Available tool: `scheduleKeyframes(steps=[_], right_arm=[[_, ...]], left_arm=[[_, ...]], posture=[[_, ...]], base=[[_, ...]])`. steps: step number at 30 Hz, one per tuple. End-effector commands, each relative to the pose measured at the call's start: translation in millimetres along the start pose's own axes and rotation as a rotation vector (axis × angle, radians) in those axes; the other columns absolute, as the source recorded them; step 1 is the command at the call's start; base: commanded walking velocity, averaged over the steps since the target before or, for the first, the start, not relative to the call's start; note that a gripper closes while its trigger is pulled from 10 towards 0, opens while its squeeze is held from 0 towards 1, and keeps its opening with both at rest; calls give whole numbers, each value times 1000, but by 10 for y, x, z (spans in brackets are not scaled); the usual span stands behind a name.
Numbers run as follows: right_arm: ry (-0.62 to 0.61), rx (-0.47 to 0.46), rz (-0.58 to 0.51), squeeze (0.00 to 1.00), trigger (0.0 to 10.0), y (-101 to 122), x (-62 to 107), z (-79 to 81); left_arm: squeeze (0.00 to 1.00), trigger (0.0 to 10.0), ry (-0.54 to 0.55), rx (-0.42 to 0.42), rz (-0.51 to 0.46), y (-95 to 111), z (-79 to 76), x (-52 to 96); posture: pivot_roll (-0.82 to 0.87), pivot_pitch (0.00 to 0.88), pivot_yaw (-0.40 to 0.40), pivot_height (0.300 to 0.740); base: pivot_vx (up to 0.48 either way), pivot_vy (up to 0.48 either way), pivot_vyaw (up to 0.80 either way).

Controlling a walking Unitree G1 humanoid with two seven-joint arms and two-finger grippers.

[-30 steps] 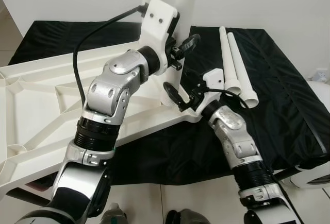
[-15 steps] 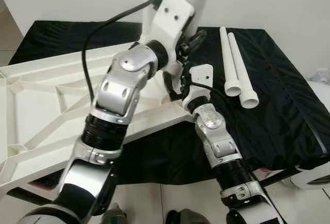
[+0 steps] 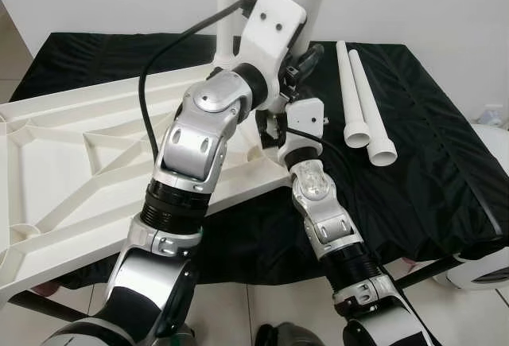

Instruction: Building children table

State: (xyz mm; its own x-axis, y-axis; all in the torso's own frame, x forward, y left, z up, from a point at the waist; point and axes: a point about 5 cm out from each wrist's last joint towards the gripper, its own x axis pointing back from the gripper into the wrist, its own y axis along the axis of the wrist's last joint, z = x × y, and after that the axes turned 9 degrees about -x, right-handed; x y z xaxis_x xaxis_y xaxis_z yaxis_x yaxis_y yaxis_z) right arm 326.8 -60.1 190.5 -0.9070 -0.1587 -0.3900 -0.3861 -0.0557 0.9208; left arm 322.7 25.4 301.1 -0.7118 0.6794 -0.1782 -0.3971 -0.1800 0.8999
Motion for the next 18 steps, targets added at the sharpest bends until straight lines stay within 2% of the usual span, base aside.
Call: scheduleKeyframes(steps=[1,3,4,6,8,9,10,11,12,13,14,15,16,18], right_arm=[[-37,-30,-25,0,10000,13,3,-50],[-47,-43,-28,0,10000,6,7,-50],[-55,-49,-23,0,8863,-11,7,-62],[-66,-54,-15,0,8941,-29,8,-76],[-88,-100,16,0,4392,-90,16,-101],[-96,-119,28,0,2784,-113,20,-110],[-96,-119,28,0,2784,-113,20,-110],[-101,-127,37,0,1373,-132,22,-117],[-101,-127,37,0,1373,-132,22,-117],[-114,-156,55,0,3059,-164,26,-124],[-119,-169,63,0,6000,-185,28,-128],[-119,-169,63,0,6000,-185,28,-128],[-117,-181,65,0,10000,-197,30,-124],[-118,-197,66,0,10000,-204,31,-118]], left_arm=[[0,10000,327,-16,49,6,178,23],[0,10000,329,-16,49,7,182,23],[0,10000,330,-18,48,12,187,22],[0,10000,332,-19,45,19,193,22],[0,10000,336,-21,42,30,204,24],[0,10000,337,-22,41,33,207,25],[0,10000,337,-22,41,33,207,25],[0,10000,338,-22,41,33,209,26],[0,10000,338,-22,41,33,209,26],[0,10000,339,-23,40,37,210,27],[0,10000,340,-25,39,39,211,28],[0,10000,340,-25,39,39,211,28],[0,10000,341,-26,39,42,212,29],[0,10000,342,-28,37,48,215,32]], posture=[[56,0,-71,740],[56,0,-71,740],[59,0,-71,740],[61,0,-71,740],[63,0,-72,740],[63,0,-72,740],[63,0,-72,740],[65,0,-73,740],[65,0,-73,740],[67,0,-73,740],[70,0,-74,740],[70,0,-74,740],[70,0,-75,740],[70,0,-74,740]], base=[[0,0,0],[0,0,0],[0,0,0],[0,0,0],[0,0,0],[0,0,0],[0,0,0],[0,0,0],[0,0,0],[0,0,0],[0,0,0],[0,0,0],[0,0,0],[0,0,0]])
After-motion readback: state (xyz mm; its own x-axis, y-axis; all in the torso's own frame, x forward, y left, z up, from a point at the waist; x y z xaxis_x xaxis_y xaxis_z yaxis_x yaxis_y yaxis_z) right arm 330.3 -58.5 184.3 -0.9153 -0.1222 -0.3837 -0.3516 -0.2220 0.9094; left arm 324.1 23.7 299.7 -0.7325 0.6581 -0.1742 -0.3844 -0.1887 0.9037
